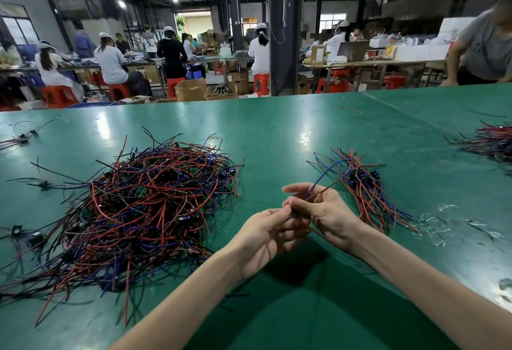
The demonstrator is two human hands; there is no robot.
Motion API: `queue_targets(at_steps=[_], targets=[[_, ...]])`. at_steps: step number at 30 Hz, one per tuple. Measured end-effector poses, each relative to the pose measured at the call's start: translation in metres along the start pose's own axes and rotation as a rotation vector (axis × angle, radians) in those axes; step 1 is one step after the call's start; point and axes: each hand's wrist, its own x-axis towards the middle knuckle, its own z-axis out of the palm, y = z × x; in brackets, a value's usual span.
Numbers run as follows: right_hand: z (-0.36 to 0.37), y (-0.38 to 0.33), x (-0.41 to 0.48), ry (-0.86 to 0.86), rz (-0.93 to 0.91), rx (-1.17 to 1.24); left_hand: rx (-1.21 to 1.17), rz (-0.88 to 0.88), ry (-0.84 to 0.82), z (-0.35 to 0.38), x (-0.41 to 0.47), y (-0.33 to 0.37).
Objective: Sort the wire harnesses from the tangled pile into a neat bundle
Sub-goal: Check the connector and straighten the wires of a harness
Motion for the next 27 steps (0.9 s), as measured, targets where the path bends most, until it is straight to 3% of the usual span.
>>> queue_targets(at_steps=[10, 17, 27], targets=[[-0.004, 0.005, 0.0, -0.05, 0.092, 0.007, -0.059, 0.124, 0.094, -0.008, 0.002, 0.004], [-0.006, 0.005, 0.002, 0.092, 0.119, 0.079, -0.062, 0.099, 0.14, -0.013, 0.004, 0.005], [-0.009, 0.007, 0.002, 0.093, 0.078, -0.021, 0.298, 0.185, 0.163, -0.016, 0.004, 0.0]])
